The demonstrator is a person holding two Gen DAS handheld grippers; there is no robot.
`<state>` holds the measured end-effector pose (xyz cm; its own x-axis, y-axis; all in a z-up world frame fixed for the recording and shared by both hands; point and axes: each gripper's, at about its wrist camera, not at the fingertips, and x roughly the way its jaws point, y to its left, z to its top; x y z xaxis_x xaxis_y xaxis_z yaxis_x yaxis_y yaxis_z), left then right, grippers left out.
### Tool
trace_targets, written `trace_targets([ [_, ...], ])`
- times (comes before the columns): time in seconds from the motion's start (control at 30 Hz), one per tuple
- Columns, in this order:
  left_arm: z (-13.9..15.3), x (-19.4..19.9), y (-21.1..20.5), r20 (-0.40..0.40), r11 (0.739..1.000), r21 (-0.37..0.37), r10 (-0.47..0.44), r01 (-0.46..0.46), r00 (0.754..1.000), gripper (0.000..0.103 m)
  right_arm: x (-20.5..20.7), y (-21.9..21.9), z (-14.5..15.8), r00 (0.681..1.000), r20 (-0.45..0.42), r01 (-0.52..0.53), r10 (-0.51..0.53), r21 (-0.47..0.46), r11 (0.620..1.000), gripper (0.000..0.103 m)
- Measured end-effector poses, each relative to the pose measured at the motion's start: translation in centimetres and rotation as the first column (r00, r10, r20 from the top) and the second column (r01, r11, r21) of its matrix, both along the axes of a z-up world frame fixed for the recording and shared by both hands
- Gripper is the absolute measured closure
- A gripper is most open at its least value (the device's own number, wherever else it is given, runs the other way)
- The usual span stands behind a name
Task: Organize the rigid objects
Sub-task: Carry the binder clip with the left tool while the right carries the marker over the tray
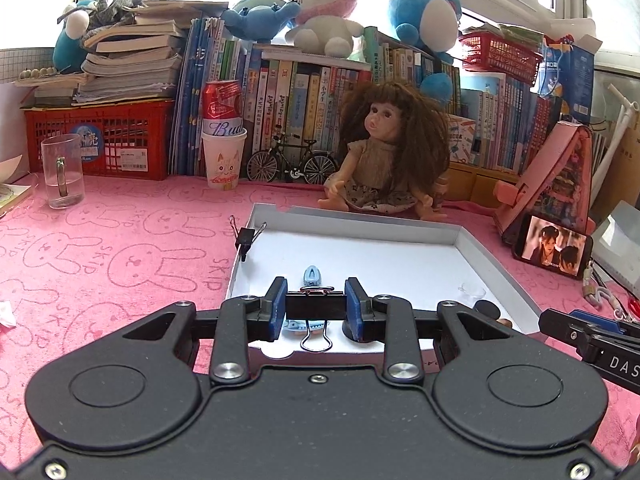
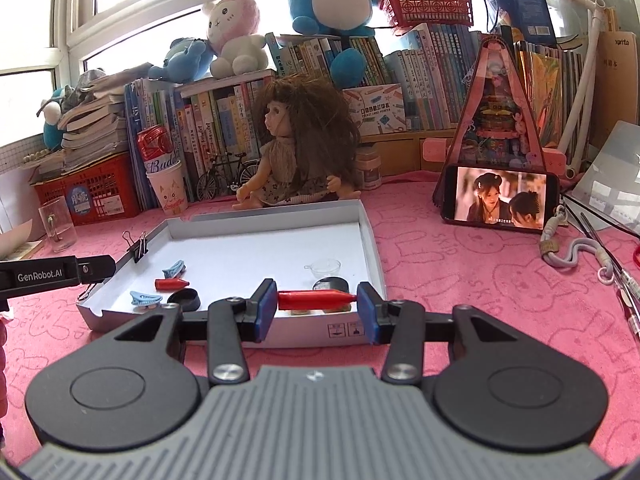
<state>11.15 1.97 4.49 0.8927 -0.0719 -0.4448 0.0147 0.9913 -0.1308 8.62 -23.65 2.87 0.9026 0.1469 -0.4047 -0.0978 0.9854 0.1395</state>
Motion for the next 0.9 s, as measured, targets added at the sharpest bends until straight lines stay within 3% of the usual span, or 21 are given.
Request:
trace_targets([
  [0.67, -1.4, 3.2, -1.0, -0.041, 1.000, -0.015, -0.005, 0.004, 0.999, 0.074, 2.9, -0.1, -0.4, 1.000, 0.017, 0.017, -0.017, -0.011, 1.000, 0.054],
  [0.9, -1.7, 5.2, -1.6, -0.057, 1.000, 0.013, 0.006, -0.005, 0.998, 0.074, 4.5, 0.0, -0.8, 1.000, 0.022, 0.018, -0.018, -0.008, 1.000, 0.054],
])
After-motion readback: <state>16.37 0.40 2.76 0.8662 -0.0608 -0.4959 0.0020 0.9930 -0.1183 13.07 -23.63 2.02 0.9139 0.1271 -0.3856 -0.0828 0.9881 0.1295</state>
